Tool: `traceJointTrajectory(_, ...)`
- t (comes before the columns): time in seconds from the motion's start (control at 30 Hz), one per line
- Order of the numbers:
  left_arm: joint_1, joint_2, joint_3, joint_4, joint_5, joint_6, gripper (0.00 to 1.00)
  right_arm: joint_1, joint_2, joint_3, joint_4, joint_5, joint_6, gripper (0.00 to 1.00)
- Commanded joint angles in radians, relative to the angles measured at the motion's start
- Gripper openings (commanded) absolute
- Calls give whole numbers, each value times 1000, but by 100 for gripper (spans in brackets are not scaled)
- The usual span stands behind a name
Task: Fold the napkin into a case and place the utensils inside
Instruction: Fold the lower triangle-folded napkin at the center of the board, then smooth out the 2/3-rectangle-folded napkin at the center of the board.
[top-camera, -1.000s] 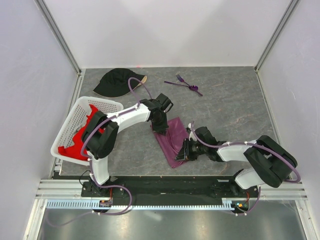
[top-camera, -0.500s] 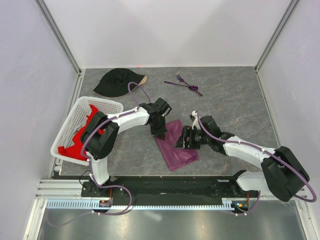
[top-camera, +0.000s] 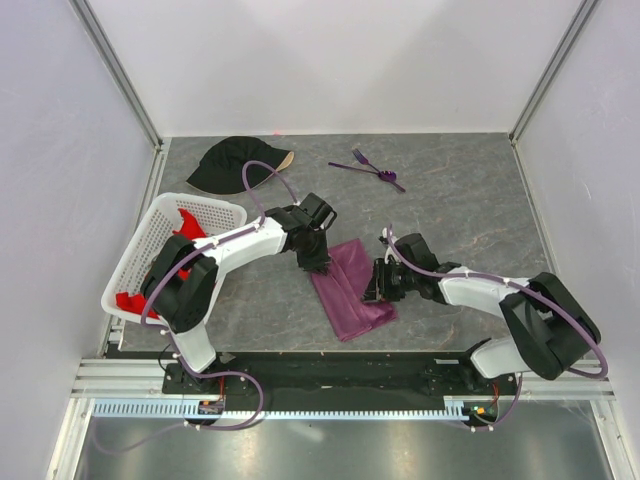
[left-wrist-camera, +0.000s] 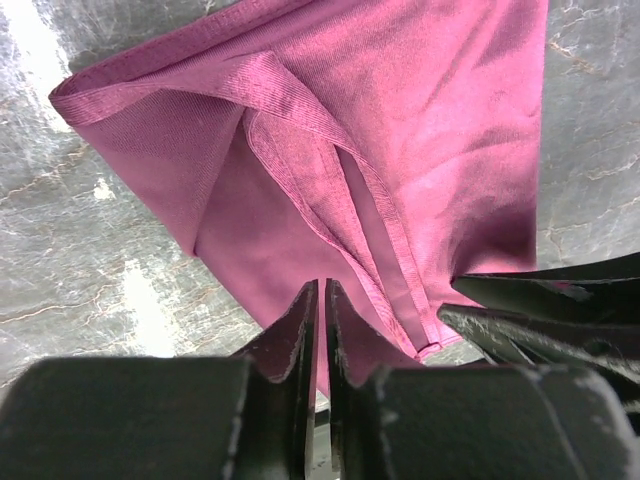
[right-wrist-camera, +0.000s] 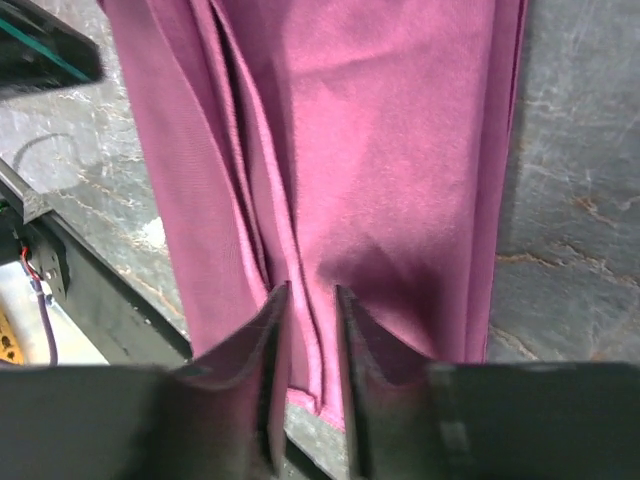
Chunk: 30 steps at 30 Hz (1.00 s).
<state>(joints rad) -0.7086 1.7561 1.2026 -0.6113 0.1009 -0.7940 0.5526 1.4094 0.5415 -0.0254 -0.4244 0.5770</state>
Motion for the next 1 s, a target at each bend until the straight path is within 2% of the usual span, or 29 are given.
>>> traceJointTrajectory(0.0,4,-26,0,24,-41,32,14,26,34,-89,174,-19,91,26)
traceJointTrajectory(0.13,9,-29,12,16,-52,47,16,113,28,-156,312,-11,229,25)
traceJointTrajectory(0.23,9,-24,22,15,-49,64,29,165,7,-178,384,-28,296,26)
traceJointTrajectory(0.33,8,-29,15,4,-70,78,36,161,-32,-147,349,-34,284,33)
traceJointTrajectory(0.37,6,-35,12,1,-81,81,39,158,-47,-123,290,-21,255,41)
traceJointTrajectory(0.47,0,-33,26,-2,-96,88,42,110,-92,-80,207,3,190,57)
traceJointTrajectory(0.53,-9,-18,50,-7,-98,90,43,58,-83,-61,190,-19,169,60)
traceJointTrajectory(0.6,-15,14,67,-14,-96,88,43,29,-47,-34,185,-43,139,59)
traceJointTrajectory(0.7,-20,54,97,-25,-124,75,43,-5,5,9,186,-63,110,49)
traceJointTrajectory(0.73,-22,59,104,-27,-130,70,43,-16,22,21,186,-76,103,42)
traceJointTrajectory(0.83,-23,78,127,-27,-135,72,43,-28,82,66,200,-109,90,33)
traceJointTrajectory(0.97,-23,101,155,-27,-127,75,44,-33,146,80,226,-131,84,29)
